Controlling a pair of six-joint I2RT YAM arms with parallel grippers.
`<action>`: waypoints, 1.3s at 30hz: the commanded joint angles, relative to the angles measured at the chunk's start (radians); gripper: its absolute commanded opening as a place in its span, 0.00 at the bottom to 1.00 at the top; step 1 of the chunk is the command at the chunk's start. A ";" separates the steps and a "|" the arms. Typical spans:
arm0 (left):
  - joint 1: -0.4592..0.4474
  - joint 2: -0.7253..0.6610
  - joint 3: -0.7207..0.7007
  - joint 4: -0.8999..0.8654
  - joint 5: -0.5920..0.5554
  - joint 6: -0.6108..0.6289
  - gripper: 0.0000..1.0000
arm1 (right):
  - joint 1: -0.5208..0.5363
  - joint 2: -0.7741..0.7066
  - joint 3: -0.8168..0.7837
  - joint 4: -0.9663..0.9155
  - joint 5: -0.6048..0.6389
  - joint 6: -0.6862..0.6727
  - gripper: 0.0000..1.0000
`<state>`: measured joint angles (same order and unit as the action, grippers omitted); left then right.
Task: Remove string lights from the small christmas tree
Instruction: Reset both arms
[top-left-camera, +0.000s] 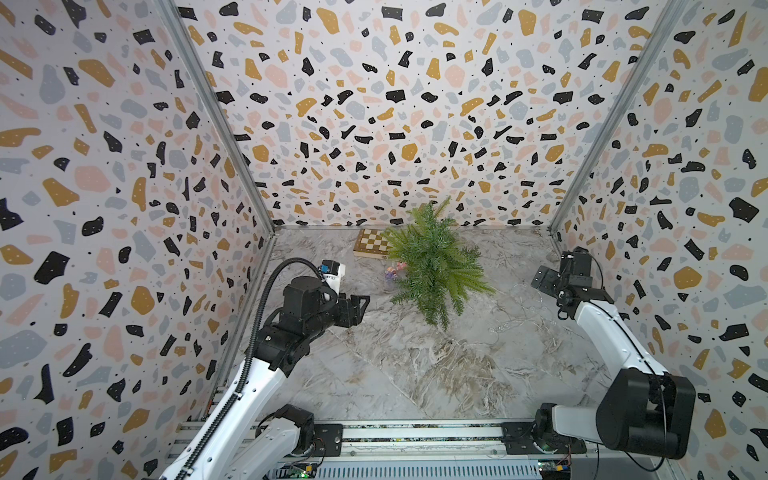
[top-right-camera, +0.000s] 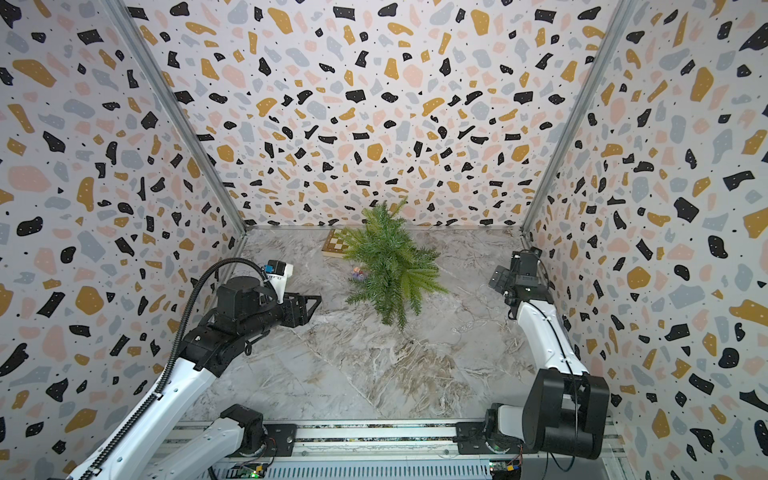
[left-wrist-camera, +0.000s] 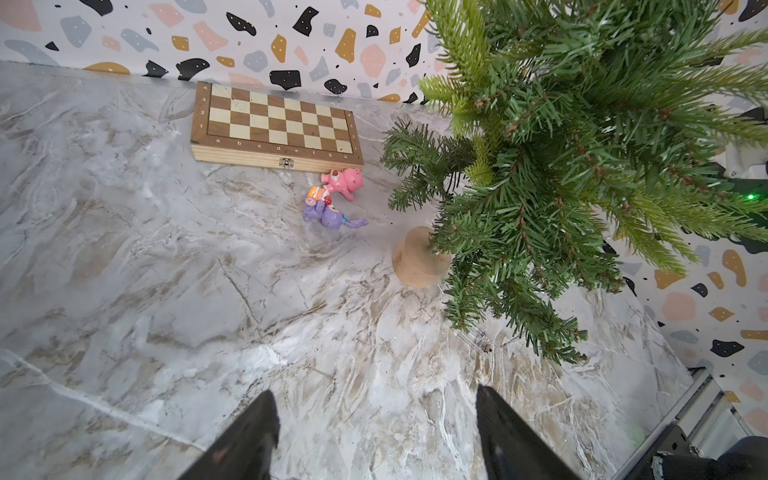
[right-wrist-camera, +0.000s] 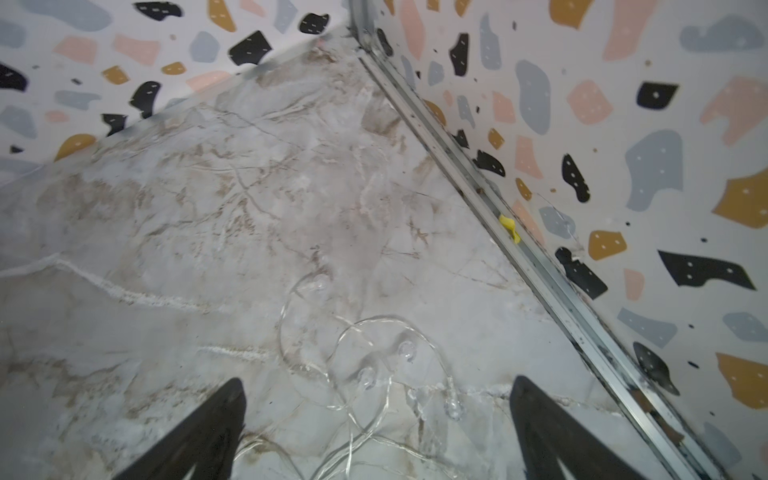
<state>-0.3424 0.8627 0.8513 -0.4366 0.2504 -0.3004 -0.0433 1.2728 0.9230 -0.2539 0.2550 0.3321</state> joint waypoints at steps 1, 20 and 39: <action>-0.001 0.007 0.003 0.026 0.007 0.004 0.74 | 0.151 -0.040 -0.070 0.161 0.119 -0.102 1.00; -0.002 0.041 -0.004 -0.015 -0.055 0.026 0.74 | 0.118 0.062 -0.641 1.244 -0.085 -0.288 0.97; 0.020 0.210 -0.070 0.224 -0.613 0.074 0.92 | 0.141 0.203 -0.719 1.483 -0.065 -0.300 0.99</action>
<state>-0.3405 1.0580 0.7906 -0.3370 -0.1066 -0.2646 0.1001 1.4948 0.1936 1.1931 0.1799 0.0360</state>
